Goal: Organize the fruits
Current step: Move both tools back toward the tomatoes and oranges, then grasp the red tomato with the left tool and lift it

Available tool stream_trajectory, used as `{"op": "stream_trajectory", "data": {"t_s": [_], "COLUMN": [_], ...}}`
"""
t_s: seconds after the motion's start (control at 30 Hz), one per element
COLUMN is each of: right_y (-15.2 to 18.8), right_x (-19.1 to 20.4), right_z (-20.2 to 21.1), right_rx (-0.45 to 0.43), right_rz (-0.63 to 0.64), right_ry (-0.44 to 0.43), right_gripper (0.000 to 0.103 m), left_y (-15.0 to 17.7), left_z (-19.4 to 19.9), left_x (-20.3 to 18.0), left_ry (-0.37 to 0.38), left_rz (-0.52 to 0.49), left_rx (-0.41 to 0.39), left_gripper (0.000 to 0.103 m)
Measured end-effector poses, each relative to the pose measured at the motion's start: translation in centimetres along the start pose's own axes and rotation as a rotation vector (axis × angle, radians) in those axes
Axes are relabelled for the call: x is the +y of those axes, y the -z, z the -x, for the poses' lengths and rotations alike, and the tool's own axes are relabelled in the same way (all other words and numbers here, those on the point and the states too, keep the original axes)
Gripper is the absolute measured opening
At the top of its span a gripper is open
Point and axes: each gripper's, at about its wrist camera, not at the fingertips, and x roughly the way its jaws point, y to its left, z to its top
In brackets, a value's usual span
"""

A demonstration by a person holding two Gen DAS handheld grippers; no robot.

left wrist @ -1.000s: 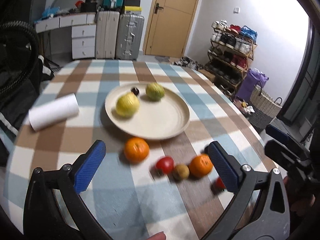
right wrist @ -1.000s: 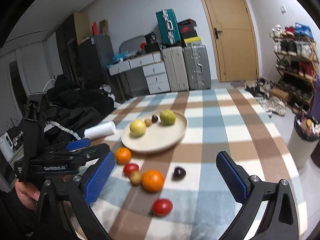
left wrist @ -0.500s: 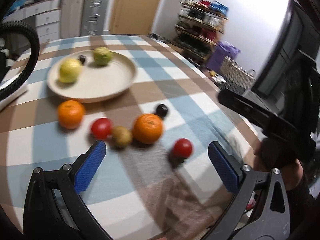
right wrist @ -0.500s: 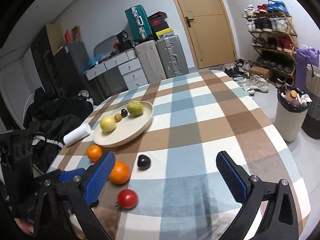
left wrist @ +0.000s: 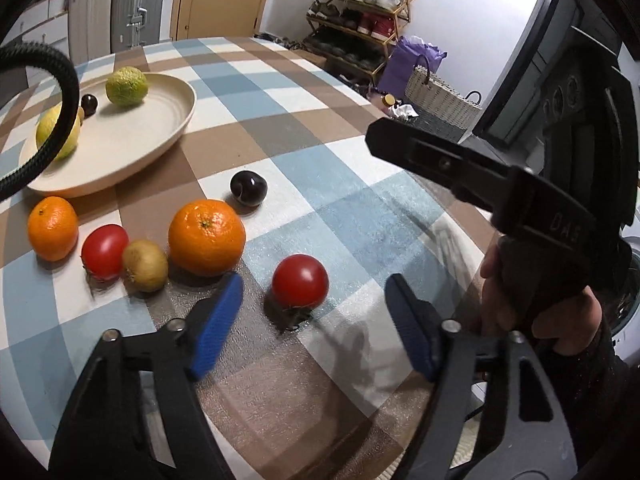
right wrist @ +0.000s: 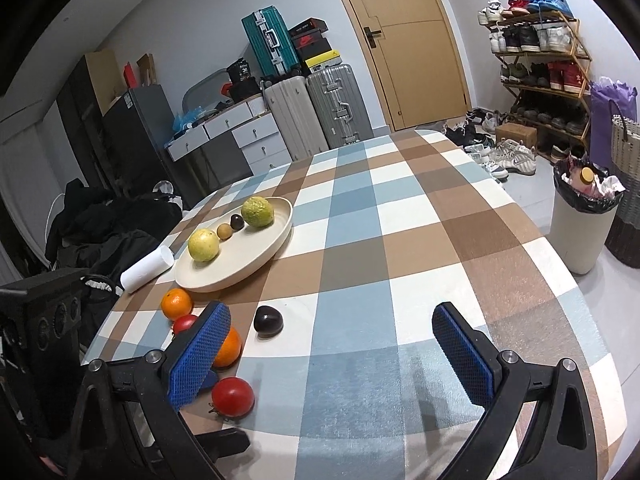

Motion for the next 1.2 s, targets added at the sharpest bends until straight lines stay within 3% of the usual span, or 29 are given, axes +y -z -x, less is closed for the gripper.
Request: {"op": "stream_trajectory", "data": {"t_s": [0.1,0.27,0.73,1.2], "right_y": [0.0,0.0,-0.2,-0.9], "right_x": [-0.1,-0.3,0.2,2.9], "right_z": [0.0,0.0,-1.6,-6.1], "right_rx": [-0.002,0.000,0.064,0.179], "right_rz": [0.001,-0.001,0.002,0.016], "right_ry": [-0.002,-0.007,-0.026,-0.047], "right_gripper": [0.103,0.103,0.103,0.099], "left_y": [-0.2,-0.6,-0.6,-1.0], "left_z": [-0.4,-1.1,0.5,5.1], "left_x": [0.1,0.2,1.4,6.2], "left_ry": [0.011,0.021,0.039,0.062], "left_rz": [0.009,-0.004,0.000,0.113], "left_rx": [0.011,0.040,0.012,-0.049], "left_gripper": [0.058,0.025,0.025,0.025]}}
